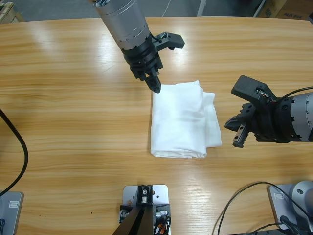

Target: Fold clothes

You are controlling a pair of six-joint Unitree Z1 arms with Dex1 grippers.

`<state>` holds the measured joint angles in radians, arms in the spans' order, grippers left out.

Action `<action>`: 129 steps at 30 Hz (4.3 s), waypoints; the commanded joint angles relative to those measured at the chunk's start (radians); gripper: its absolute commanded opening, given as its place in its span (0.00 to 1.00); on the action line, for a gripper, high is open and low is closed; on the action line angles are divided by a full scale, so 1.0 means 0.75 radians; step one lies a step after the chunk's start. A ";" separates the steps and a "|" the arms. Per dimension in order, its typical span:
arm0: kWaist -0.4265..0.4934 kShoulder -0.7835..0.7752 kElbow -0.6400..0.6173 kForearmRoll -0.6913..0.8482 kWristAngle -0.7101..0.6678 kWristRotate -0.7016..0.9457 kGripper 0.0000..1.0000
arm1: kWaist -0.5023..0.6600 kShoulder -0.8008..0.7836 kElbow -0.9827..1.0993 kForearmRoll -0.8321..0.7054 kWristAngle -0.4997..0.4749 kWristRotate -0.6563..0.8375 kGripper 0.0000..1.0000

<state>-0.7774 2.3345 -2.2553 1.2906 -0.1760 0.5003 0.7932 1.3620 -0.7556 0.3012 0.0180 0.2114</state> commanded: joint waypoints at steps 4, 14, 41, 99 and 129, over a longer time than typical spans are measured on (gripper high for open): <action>-0.031 0.101 -0.040 0.081 -0.070 -0.018 0.00 | 0.115 0.199 0.040 -0.170 0.007 0.072 0.00; -0.119 0.290 -0.141 0.098 -0.098 -0.085 0.00 | 0.129 0.389 0.279 -0.578 -0.010 0.135 0.00; -0.103 0.151 -0.210 0.169 -0.021 -0.170 0.00 | 0.129 -0.047 0.219 -0.045 -0.180 0.220 0.22; 0.178 0.555 -0.499 0.253 0.431 -0.751 1.00 | 0.129 -0.224 0.193 0.025 -0.190 0.244 0.98; 1.010 0.707 -0.861 0.340 0.396 -1.039 1.00 | 0.128 0.192 0.086 -0.226 -0.132 0.244 0.98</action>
<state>-0.0733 2.6802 -2.6752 1.5043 0.1192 -0.2053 0.8905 1.4313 -0.6488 0.1531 -0.0957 0.3850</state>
